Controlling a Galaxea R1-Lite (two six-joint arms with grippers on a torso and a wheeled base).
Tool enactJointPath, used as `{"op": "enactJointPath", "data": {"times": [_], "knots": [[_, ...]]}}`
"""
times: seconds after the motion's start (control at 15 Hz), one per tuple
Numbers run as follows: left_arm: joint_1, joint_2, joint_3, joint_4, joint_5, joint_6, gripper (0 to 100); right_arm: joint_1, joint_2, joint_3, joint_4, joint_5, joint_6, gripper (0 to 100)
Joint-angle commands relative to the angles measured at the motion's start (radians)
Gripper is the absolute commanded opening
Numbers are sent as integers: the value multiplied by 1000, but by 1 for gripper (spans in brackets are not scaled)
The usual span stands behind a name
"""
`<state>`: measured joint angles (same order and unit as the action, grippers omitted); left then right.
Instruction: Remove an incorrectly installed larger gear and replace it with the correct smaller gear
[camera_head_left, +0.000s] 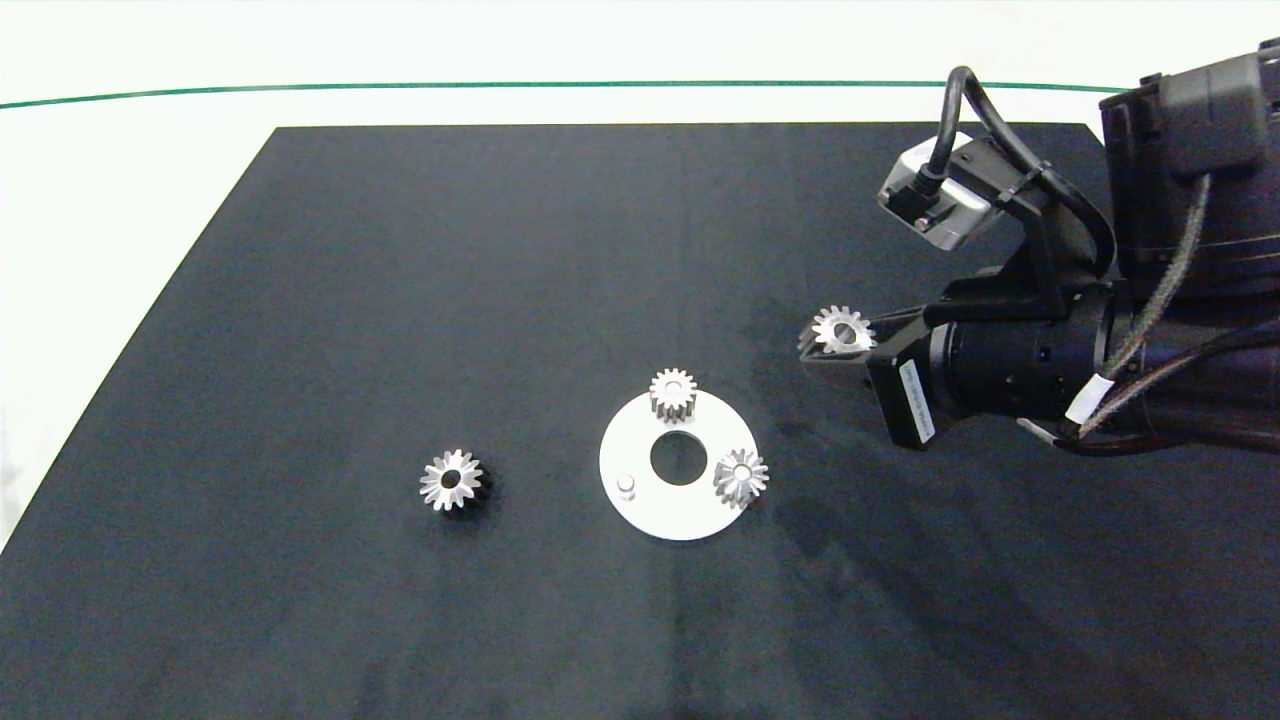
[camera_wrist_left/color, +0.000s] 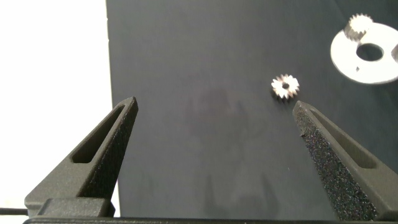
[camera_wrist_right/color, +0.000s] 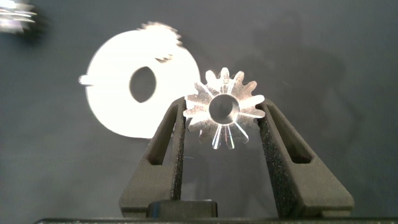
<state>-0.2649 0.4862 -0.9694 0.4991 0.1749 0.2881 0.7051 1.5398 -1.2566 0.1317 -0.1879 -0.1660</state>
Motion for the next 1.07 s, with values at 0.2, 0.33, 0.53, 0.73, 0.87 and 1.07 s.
{"op": "enactJointPath", "data": {"times": [0.2, 0.33, 0.53, 0.73, 0.87, 1.07], "knots": [[73, -87, 0, 4, 3, 2, 100, 151, 94, -44, 3, -35, 3, 22], [90, -93, 1, 4, 3, 2, 100, 189, 138, -58, 3, -47, 3, 22], [92, -101, -3, 4, 3, 2, 100, 215, 204, -93, 8, -51, 2, 22], [93, -110, 3, 4, 3, 0, 100, 221, 284, -144, 11, -51, 2, 22], [93, -110, 1, 4, 3, 0, 100, 231, 332, -172, 12, -51, 3, 22], [92, -112, 3, 4, 3, 0, 100, 246, 385, -187, 12, -51, 8, 22]]}}
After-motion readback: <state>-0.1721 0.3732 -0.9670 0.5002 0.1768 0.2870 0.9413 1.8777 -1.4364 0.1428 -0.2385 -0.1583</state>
